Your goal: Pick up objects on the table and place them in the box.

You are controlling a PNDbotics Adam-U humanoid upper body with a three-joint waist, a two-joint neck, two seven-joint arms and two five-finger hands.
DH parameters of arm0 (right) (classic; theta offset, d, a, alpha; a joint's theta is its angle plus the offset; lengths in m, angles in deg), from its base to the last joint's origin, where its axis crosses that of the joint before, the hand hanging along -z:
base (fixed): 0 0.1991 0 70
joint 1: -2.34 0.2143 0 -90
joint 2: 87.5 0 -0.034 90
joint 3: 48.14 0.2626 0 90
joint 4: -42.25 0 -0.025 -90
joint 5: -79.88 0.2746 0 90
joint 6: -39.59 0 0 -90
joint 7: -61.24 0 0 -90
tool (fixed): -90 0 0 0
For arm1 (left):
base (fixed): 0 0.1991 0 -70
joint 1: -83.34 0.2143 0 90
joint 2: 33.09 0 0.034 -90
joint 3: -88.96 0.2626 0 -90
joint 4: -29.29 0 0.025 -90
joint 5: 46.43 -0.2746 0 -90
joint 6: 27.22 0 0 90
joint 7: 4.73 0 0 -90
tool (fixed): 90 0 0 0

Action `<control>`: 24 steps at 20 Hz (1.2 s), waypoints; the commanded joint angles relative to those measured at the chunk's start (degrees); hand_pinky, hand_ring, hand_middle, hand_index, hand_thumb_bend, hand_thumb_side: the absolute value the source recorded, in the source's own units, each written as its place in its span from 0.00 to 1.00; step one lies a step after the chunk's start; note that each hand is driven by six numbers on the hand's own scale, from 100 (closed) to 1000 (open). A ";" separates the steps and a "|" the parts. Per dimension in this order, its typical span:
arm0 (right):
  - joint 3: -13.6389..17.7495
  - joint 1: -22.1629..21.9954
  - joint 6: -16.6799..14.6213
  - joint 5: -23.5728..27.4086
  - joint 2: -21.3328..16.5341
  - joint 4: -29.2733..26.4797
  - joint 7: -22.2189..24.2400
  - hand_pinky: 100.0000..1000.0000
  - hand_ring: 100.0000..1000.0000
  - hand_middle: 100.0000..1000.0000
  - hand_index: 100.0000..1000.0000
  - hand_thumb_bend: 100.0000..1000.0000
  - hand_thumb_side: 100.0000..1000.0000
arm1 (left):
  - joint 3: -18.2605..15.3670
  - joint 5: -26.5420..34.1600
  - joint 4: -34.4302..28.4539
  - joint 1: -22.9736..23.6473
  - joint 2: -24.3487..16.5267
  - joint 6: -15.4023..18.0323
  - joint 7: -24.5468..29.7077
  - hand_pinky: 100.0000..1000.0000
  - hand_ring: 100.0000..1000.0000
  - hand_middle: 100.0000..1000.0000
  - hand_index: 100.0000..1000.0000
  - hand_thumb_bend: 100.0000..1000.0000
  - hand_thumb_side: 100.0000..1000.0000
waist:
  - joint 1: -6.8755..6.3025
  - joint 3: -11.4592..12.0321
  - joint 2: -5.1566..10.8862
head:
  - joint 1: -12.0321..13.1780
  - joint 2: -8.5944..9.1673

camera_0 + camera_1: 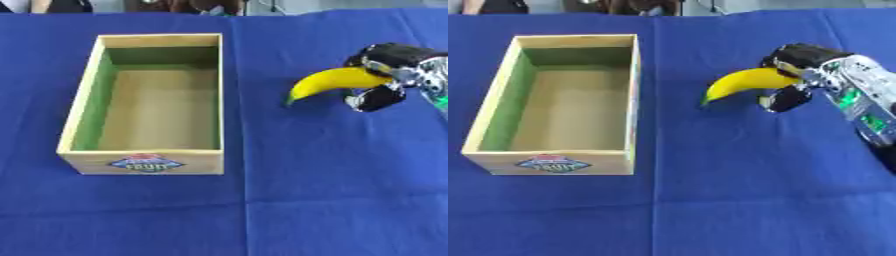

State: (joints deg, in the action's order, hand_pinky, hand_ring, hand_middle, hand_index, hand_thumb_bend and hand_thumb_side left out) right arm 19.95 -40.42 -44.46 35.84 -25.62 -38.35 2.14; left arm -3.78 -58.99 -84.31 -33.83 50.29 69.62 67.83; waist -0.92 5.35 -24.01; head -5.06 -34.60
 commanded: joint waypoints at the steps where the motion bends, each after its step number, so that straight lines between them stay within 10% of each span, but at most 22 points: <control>1: 0.75 1.12 -0.34 -0.48 -1.35 -0.83 0.87 0.85 0.86 0.60 0.86 0.05 0.37 | -0.31 0.34 -0.99 -0.77 -0.63 0.20 0.01 0.62 0.78 0.89 1.00 0.00 1.00 | 0.02 0.00 1.58 | 0.17 0.72; 15: 0.98 1.49 -0.32 -0.09 -1.28 -0.81 2.04 0.85 0.87 0.61 0.87 0.08 0.37 | -0.33 0.34 -0.99 -1.14 -0.63 0.26 -0.02 0.62 0.78 0.89 1.00 0.00 1.00 | 0.09 0.26 1.26 | 0.33 0.76; 24: 0.96 1.58 0.35 -0.01 -1.14 -0.69 1.20 0.83 0.85 0.54 0.69 0.06 0.34 | -0.26 0.42 -0.99 -1.40 -0.54 0.34 0.06 0.62 0.78 0.89 1.00 0.00 1.00 | 0.22 0.46 1.00 | 0.48 1.05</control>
State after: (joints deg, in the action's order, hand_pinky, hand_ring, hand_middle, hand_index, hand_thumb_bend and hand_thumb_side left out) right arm 20.00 -39.80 -44.30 35.81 -25.62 -38.35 3.61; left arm -3.78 -58.59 -84.31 -34.45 50.32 69.76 67.89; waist -0.71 5.75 -24.09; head -4.66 -34.15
